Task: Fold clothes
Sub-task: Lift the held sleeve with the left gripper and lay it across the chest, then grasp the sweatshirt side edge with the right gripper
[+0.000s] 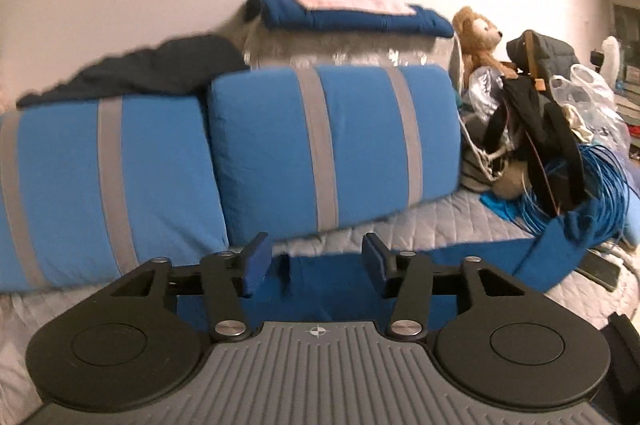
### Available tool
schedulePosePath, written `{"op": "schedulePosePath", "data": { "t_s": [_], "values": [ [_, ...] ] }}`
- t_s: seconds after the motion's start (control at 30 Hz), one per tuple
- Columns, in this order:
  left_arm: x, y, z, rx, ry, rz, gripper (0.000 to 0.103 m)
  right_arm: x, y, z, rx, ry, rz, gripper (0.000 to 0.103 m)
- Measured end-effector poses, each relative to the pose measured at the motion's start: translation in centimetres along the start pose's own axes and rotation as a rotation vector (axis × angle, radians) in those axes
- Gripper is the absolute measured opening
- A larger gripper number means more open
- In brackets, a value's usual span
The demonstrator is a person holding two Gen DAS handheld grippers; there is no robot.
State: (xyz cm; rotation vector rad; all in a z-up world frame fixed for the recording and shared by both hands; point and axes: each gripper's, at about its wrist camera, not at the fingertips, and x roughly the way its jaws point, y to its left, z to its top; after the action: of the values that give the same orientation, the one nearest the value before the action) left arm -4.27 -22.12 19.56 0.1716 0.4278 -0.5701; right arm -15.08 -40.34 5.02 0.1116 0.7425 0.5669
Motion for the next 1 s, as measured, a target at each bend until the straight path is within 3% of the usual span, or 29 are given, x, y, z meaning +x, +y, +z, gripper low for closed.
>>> {"op": "schedulePosePath", "data": {
  "t_s": [0.17,0.4,0.43,0.53,0.63,0.77,1.0],
  "values": [
    [-2.4,2.4,-2.7,-0.037,0.02,0.025,0.059,-0.2,0.1,-0.1,0.004,-0.014,-0.019,0.103],
    [-7.3,5.4,-8.5,-0.129,0.05,0.095,0.059,-0.1,0.1,0.0,-0.003,-0.019,-0.025,0.102],
    [-8.0,5.7,-9.3,-0.144,0.038,0.108,0.059,-0.1,0.0,0.0,-0.003,-0.016,-0.019,0.1],
    [-10.0,6.2,-11.6,-0.176,0.007,0.137,0.059,0.0,0.0,0.1,-0.011,0.003,0.006,0.078],
    [-11.4,6.4,-13.1,-0.181,0.002,0.159,0.059,-0.2,0.4,0.5,-0.057,0.007,0.016,0.074],
    [-11.9,6.1,-14.4,-0.178,0.018,0.165,0.059,-0.6,1.2,1.8,-0.213,-0.012,-0.03,0.077],
    [-12.1,5.3,-16.4,-0.224,-0.024,0.165,0.059,2.7,2.5,3.4,-0.593,0.069,-0.166,0.075]
  ]
}}
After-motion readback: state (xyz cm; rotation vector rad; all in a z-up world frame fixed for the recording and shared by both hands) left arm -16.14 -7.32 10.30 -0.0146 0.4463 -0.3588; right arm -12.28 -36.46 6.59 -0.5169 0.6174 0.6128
